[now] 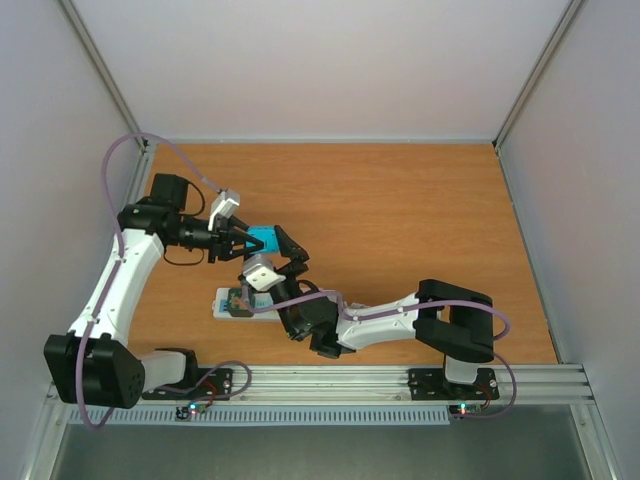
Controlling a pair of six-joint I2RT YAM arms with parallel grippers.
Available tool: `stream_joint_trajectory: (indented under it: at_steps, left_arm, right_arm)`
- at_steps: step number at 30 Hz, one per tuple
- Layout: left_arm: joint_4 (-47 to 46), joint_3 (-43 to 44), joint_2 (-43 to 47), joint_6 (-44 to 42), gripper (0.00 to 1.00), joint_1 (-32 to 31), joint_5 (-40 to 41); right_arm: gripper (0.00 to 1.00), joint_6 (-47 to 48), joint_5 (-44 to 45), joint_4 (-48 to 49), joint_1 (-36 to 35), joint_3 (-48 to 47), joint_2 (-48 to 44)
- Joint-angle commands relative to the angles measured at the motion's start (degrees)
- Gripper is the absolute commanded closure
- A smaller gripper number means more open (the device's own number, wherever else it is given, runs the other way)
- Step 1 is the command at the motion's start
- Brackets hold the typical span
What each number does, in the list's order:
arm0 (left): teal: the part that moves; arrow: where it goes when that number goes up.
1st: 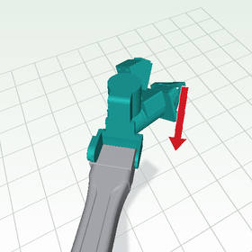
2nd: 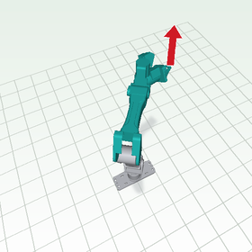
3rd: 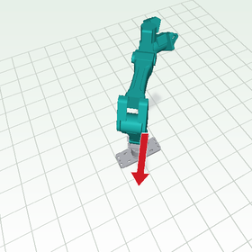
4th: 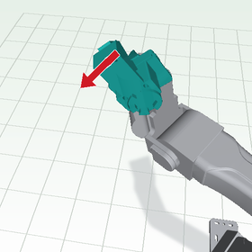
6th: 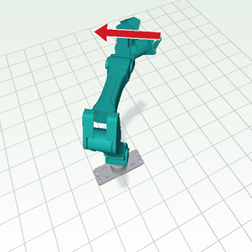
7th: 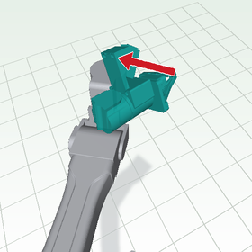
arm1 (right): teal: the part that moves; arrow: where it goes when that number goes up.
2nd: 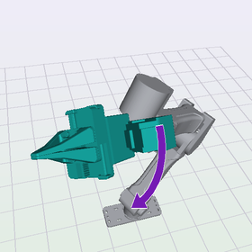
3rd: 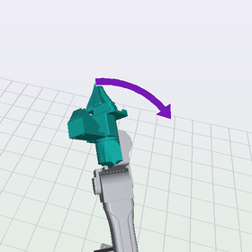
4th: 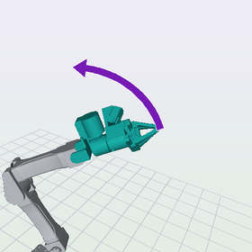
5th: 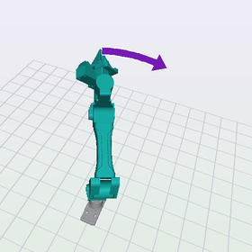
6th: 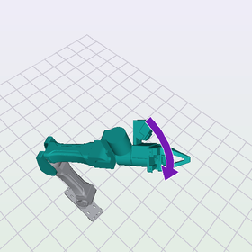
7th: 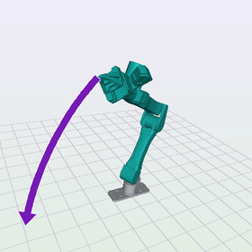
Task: Insert the plug
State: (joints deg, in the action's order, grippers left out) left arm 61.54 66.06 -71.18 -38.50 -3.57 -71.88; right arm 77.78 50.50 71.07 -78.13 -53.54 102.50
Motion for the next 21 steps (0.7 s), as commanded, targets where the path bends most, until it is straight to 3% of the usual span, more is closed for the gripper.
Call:
stream_joint_trajectory:
  at_steps: [1,4,8,10,12,13,15,17,21]
  left_arm:
    - [-3.23,-0.05,0.52,0.90,0.82,-0.14,0.08]
    - [-4.05,-0.09,0.67,0.93,0.99,-0.04,1.10]
    - [-4.20,-0.42,1.50,0.59,0.99,0.10,1.66]
    - [-3.81,-0.58,1.89,-0.05,0.99,0.14,1.74]
    - [-2.40,-0.46,2.11,-1.64,0.99,0.14,1.92]
    - [-1.28,-0.30,2.04,-2.51,0.99,0.14,2.04]
    - [1.14,0.12,1.80,-6.24,0.99,0.14,2.13]
    - [4.06,0.77,1.17,-9.83,0.99,0.15,1.96]
    - [15.64,2.74,-1.12,-22.31,0.99,0.12,0.23]
  right_arm:
    - [0.46,-1.44,-0.49,1.08,-0.75,-1.55,1.26]
    - [0.44,-2.11,-0.04,0.96,-0.72,-0.67,0.94]
    - [0.36,-6.68,0.09,-0.80,-0.78,2.22,-2.53]
    - [0.24,-14.19,-1.46,-7.65,-0.73,3.69,-6.68]
    - [0.14,-27.71,-5.58,-23.25,-0.18,3.63,-12.85]
    - [0.11,-36.52,-12.37,-37.33,0.85,2.52,-16.47]
    - [0.06,-52.57,-27.66,-52.49,4.69,1.09,-22.78]
    - [0.05,-59.42,-41.75,-57.43,9.23,2.30,-28.49]
    - [0.05,-64.32,-59.32,-59.33,15.78,6.02,-34.79]
